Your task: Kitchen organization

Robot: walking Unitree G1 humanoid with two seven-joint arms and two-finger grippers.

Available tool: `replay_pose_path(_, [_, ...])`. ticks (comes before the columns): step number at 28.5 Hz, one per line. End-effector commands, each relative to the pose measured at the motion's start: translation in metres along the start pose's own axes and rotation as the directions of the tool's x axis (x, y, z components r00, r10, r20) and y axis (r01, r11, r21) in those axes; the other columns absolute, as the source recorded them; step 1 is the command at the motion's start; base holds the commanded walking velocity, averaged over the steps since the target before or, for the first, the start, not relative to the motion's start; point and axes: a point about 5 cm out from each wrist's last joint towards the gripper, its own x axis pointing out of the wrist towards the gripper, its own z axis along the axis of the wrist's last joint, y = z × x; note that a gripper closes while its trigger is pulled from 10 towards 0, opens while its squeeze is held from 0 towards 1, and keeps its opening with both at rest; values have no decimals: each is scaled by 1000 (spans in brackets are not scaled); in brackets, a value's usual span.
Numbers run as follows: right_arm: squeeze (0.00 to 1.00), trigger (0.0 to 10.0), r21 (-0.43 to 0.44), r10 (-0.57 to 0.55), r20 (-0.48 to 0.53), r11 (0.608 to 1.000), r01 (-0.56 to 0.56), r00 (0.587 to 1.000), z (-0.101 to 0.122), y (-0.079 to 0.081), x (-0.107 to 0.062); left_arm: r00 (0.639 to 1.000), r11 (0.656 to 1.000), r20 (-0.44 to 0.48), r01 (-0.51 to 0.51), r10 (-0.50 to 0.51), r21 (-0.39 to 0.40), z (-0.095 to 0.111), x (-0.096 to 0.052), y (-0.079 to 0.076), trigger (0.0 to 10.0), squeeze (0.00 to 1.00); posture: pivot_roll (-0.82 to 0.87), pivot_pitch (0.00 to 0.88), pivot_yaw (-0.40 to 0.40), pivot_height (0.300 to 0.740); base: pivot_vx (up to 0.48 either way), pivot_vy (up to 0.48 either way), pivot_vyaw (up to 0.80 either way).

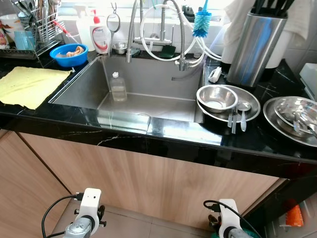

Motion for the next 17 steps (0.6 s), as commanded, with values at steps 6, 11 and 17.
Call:
replay_pose_path(6, [0, 10000, 7, -2, 3, 1000, 2, 1000, 3, 3, 1, 999, 1000, -38, -5, 4, -28, -8, -2, 3, 10000, 0, -44, 0, 40, 713, 0, 288, 0])
replay_pose_path(11, [0, 10000, -2, -10, -3, 1000, 10, 1000, 2, 3, 1, 999, 1000, -41, -3, 2, -29, -9, -2, 3, 10000, 0, -43, 0, 43, 713, 0, 325, 0])
replay_pose_path(17, [0, 10000, 18, -3, -6, 1000, 4, 1000, 1, 4, 1, 999, 1000, -41, 4, -5, -21, -10, -3, 3, 10000, 0, -42, 0, 45, 713, 0, 480, -293])
